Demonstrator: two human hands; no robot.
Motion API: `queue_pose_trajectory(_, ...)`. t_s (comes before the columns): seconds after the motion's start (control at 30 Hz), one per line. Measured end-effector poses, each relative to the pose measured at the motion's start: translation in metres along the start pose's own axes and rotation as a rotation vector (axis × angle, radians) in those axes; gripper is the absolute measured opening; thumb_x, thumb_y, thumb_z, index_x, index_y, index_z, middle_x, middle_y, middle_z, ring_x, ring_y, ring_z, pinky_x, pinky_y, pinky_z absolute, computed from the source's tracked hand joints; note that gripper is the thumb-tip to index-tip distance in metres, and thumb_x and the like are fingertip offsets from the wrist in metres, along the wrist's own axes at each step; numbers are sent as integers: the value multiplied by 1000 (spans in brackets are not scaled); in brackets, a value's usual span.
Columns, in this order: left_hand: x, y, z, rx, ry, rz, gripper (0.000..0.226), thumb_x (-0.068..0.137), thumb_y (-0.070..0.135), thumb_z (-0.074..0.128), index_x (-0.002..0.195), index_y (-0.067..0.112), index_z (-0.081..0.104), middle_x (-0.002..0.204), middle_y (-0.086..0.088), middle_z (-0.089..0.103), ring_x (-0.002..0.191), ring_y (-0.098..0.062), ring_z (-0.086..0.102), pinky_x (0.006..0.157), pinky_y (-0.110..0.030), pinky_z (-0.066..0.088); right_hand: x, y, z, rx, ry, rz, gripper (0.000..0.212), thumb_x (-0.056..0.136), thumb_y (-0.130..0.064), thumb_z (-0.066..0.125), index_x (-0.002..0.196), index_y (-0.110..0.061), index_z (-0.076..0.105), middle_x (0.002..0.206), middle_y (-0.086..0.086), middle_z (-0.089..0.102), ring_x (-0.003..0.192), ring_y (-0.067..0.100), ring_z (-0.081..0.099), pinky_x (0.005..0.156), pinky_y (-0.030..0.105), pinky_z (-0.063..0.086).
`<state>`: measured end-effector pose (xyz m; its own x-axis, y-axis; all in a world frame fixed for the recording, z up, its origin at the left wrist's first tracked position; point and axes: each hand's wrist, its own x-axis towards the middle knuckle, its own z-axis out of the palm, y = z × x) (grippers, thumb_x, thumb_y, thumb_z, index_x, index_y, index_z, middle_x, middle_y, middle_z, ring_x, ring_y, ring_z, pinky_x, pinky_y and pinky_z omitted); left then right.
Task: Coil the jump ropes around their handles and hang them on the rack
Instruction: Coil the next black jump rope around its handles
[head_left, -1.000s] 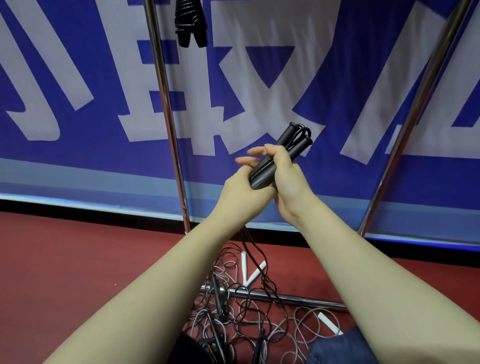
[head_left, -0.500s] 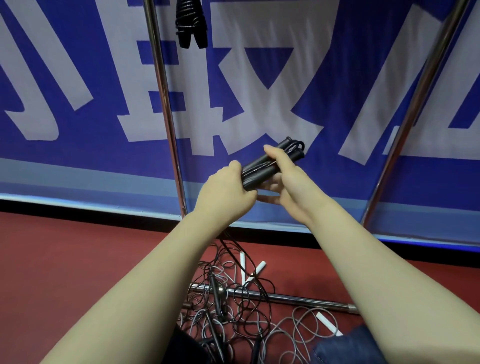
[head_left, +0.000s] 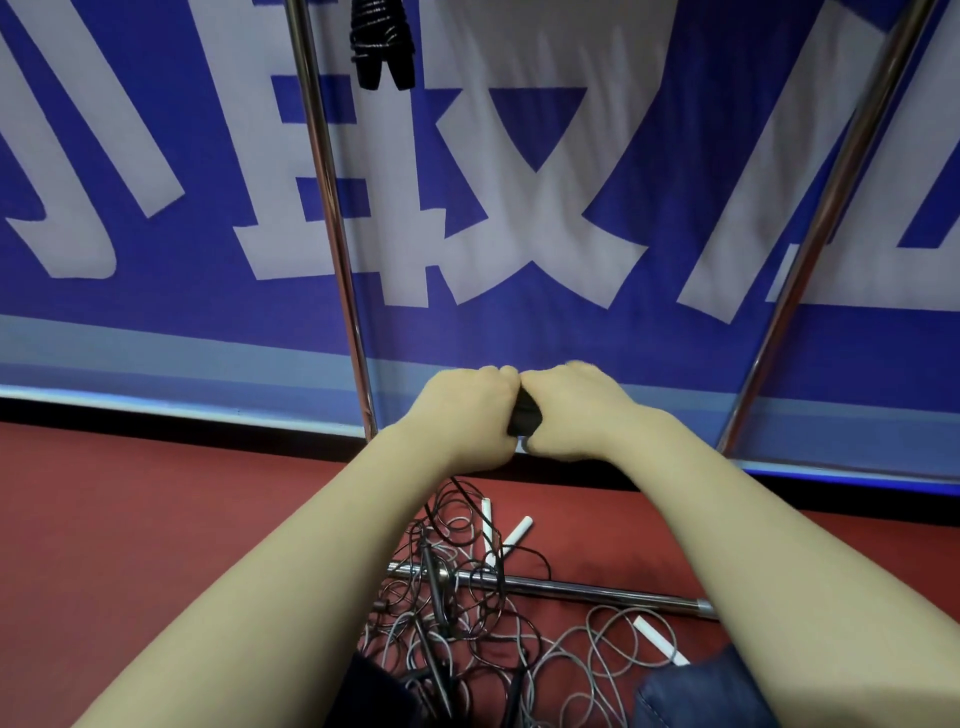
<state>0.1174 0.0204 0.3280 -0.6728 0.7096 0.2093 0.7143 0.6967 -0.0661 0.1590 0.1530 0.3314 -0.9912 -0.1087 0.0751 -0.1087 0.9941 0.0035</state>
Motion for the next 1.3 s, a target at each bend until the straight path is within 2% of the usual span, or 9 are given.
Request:
queue_pose_trajectory(0.1,-3,-3,-2,15,4,-5,24,87,28,56,93,17,36,96,-2,59,76,-23,51,64,-31,34,1,-1,7,79,80,35,29,81,-39,64,99,-20,51,96,-3,63,82,24,57,67,32,36)
queue_pose_trajectory(0.23,-8,-5,-3,32,-30,-5,27,88,33,57,91,17,36,88,3,50,79,-24,54,66,-30,33,2,-6,17,1,123,-42,33,79,-47,63,86,-18,48,79,-6,53,80,22,47,69,32,31)
queue_pose_trajectory(0.33,-9,-4,-5,36,-21,-4,22,89,29,54,88,17,36,82,4,43,71,-22,44,64,-31,33,2,-8,17,-6,148,-43,28,79,-30,60,69,-20,36,69,-5,41,78,23,43,69,32,29)
queue_pose_trajectory(0.63,-10,-5,-10,-24,53,49,19,84,25,56,88,19,39,72,8,38,68,-21,47,60,-28,32,-7,-9,3,146,90,51,19,78,-24,58,69,-21,41,67,-2,53,65,25,53,57,31,38)
queue_pose_trajectory(0.73,-9,-14,-9,-290,112,57,21,80,17,61,96,19,47,83,8,47,77,-20,53,62,-24,36,-8,-12,-6,148,91,86,24,81,-23,58,68,-23,37,68,-4,49,66,23,51,58,30,37)
queue_pose_trajectory(0.87,-13,-32,-17,-978,8,-62,67,75,9,76,133,27,46,107,2,58,77,-17,59,74,-25,52,-5,-8,-23,180,114,155,26,81,-20,58,69,-23,36,71,-2,48,61,17,47,51,29,34)
queue_pose_trajectory(0.97,-17,-48,-22,-1400,-174,-121,42,75,32,77,112,18,64,87,-5,64,65,-16,56,71,-31,53,-6,-4,-25,220,152,195,21,78,-17,58,70,-21,39,72,0,51,63,22,51,48,27,32)
queue_pose_trajectory(1.07,-15,-50,-27,-1420,-194,-125,35,91,49,61,76,19,72,72,-8,61,56,-15,46,64,-28,45,-10,-2,-23,246,169,215,20,76,-16,58,69,-20,40,70,0,50,60,18,47,48,27,31)
queue_pose_trajectory(1.3,-9,-45,-30,-1487,-6,-35,40,94,44,53,69,13,58,67,-9,43,53,-13,28,56,-21,29,-3,-2,-29,387,286,278,16,76,-16,58,69,-18,43,67,1,51,58,17,47,50,27,33)
